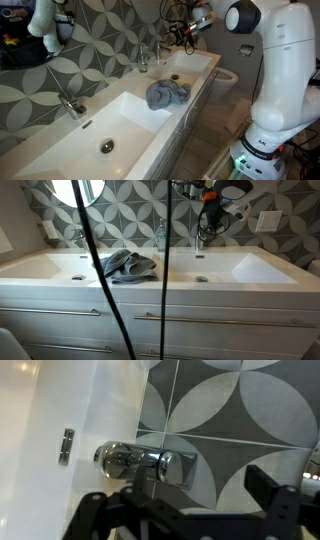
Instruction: Open the tap faucet on the right
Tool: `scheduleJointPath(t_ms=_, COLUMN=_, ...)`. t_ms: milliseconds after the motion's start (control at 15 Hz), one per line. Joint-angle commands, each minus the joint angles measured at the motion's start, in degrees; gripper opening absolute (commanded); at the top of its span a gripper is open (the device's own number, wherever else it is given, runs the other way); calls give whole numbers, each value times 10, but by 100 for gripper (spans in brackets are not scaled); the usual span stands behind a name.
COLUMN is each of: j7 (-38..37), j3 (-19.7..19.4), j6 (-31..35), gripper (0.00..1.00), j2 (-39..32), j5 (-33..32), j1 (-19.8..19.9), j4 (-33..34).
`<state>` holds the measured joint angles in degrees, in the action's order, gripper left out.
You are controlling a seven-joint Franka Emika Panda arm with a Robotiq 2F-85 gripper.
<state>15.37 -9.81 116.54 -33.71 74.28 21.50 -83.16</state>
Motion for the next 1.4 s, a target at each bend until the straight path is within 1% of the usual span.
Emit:
scheduleJointPath(t_ms=0, j7=-14, j3=15, j6=2, gripper=100, j2=-28, j5=37, j1=12, j4=35)
scheduleJointPath(t_ms=467, j7=-18, j3=16, j6=-5, gripper=100, j2=-31, j5=80, j1=14, j4=49)
scheduleJointPath(t_ms=933, j7=-19, j3=16, j6=-11, gripper=100, j2=-27, j5=107, j1=14, j4=54)
scheduleJointPath(t_ms=1133, j7=-21, j3=13, j6=-9, gripper=100, j2=-28, j5=102, j1=12, j4=55)
scheduleJointPath(t_ms=1333, j7=-36, j3=-1, j6=-3, gripper=100, j2=-24, j5=64, j1=2, j4=48)
